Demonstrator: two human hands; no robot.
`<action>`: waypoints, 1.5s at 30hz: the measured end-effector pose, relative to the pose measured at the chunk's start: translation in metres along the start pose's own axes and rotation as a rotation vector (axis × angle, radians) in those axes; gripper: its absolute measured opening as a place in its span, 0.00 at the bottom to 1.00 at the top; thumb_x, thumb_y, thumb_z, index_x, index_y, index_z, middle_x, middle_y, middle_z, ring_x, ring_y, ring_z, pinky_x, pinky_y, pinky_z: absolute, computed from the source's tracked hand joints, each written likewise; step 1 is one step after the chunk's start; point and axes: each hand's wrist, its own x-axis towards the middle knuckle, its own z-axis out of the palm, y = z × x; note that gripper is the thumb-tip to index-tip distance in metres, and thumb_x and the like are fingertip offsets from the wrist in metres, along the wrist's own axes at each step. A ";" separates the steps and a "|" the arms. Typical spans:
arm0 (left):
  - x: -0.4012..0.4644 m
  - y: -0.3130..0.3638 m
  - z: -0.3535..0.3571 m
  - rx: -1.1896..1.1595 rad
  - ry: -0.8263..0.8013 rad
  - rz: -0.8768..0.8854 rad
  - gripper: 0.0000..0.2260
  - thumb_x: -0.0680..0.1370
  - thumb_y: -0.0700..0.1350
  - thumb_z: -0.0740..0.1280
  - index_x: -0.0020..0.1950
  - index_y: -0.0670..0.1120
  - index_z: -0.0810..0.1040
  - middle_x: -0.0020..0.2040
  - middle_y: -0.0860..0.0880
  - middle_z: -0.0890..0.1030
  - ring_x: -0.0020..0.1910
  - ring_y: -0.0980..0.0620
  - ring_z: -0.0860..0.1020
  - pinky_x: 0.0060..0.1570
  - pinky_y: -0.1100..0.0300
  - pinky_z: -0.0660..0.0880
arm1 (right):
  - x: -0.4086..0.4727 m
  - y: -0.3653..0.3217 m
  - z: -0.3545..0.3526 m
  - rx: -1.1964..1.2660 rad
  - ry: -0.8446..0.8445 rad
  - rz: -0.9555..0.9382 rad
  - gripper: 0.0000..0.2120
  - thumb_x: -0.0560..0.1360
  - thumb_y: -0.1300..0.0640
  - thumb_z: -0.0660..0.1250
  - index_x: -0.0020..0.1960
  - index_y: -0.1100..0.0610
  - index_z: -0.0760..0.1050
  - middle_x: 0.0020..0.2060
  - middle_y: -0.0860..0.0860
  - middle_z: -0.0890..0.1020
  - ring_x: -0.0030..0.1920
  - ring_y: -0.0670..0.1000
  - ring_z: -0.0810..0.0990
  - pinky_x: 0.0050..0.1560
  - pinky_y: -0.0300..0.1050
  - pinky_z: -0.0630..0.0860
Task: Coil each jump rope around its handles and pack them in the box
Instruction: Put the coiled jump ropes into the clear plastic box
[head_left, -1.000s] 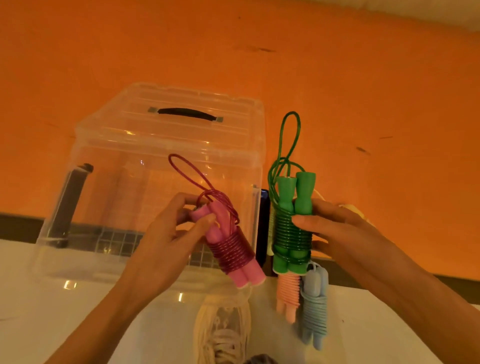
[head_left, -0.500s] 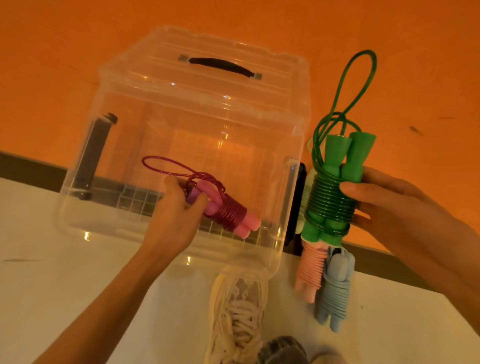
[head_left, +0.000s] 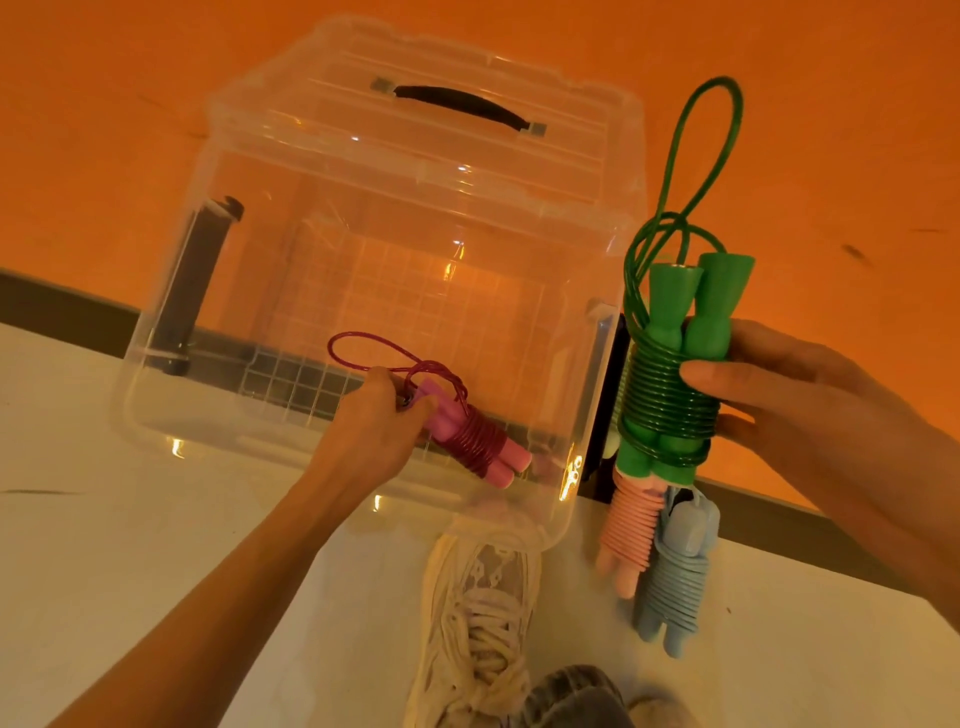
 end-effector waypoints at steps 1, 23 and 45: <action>0.002 -0.002 -0.002 0.032 -0.018 -0.016 0.14 0.79 0.51 0.65 0.54 0.41 0.71 0.45 0.46 0.81 0.44 0.48 0.80 0.41 0.54 0.77 | 0.001 -0.001 0.001 -0.008 -0.007 -0.002 0.23 0.63 0.53 0.70 0.57 0.56 0.81 0.53 0.51 0.84 0.54 0.52 0.82 0.53 0.49 0.74; -0.004 0.009 -0.005 0.958 0.123 0.019 0.28 0.70 0.69 0.66 0.57 0.47 0.74 0.53 0.49 0.79 0.53 0.48 0.79 0.39 0.59 0.66 | 0.092 -0.005 0.093 -0.548 -0.184 -0.048 0.24 0.68 0.62 0.76 0.61 0.53 0.75 0.53 0.47 0.81 0.53 0.44 0.79 0.56 0.38 0.76; -0.013 -0.018 -0.005 0.505 0.109 0.351 0.18 0.80 0.49 0.62 0.70 0.50 0.71 0.62 0.50 0.74 0.61 0.48 0.70 0.57 0.53 0.70 | 0.136 0.036 0.114 -0.914 -0.326 0.055 0.22 0.72 0.57 0.72 0.65 0.57 0.74 0.59 0.53 0.77 0.57 0.52 0.75 0.52 0.43 0.73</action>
